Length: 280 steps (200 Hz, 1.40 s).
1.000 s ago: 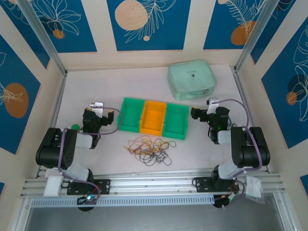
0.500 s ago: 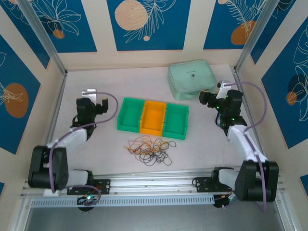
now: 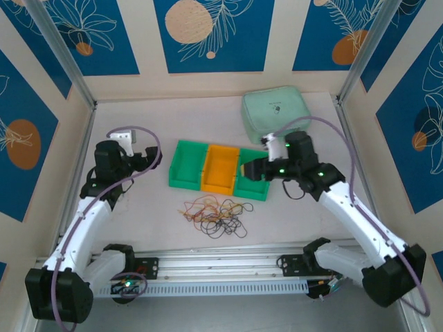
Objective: Untangle the cables
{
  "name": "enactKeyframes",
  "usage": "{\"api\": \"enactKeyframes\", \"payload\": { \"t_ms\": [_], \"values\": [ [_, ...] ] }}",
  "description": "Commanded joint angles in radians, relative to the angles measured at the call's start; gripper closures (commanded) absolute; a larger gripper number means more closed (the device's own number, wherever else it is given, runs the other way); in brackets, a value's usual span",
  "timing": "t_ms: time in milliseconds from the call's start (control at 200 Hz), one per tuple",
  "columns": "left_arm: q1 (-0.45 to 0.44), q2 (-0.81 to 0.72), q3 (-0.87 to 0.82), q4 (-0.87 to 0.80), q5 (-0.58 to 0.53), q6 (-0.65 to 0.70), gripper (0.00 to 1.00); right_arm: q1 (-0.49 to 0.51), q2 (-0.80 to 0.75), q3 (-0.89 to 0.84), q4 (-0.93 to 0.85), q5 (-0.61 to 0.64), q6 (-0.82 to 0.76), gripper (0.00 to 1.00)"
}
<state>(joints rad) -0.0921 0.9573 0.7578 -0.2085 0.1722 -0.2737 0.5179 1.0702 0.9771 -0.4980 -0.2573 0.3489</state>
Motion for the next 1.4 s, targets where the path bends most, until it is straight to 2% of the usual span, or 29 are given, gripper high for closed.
{"api": "enactKeyframes", "payload": {
  "t_ms": [0, 60, 135, 320, 735, 1396],
  "values": [
    [-0.009, -0.001, 0.097, -0.186, 0.052, -0.041, 0.0, 0.15, 0.086, 0.07, -0.122, 0.021, -0.02, 0.43],
    [-0.009, 0.013, 0.137, -0.25, 0.022, -0.046, 0.0, 0.228, 0.149, 0.103, -0.142, 0.044, -0.053, 0.41],
    [-0.009, 0.037, 0.173, -0.284, 0.04, -0.059, 0.0, 0.302, 0.226, 0.14, -0.149, 0.061, -0.095, 0.38],
    [-0.009, 0.079, 0.2, -0.288, 0.123, -0.108, 0.0, 0.401, 0.39, 0.237, -0.165, 0.128, -0.188, 0.35],
    [-0.009, 0.076, 0.187, -0.34, 0.104, -0.092, 0.0, 0.45, 0.634, 0.393, -0.178, 0.179, -0.356, 0.35],
    [-0.009, 0.108, 0.197, -0.349, 0.096, -0.052, 0.01, 0.502, 0.814, 0.513, -0.218, 0.269, -0.432, 0.58]
  ]
}}
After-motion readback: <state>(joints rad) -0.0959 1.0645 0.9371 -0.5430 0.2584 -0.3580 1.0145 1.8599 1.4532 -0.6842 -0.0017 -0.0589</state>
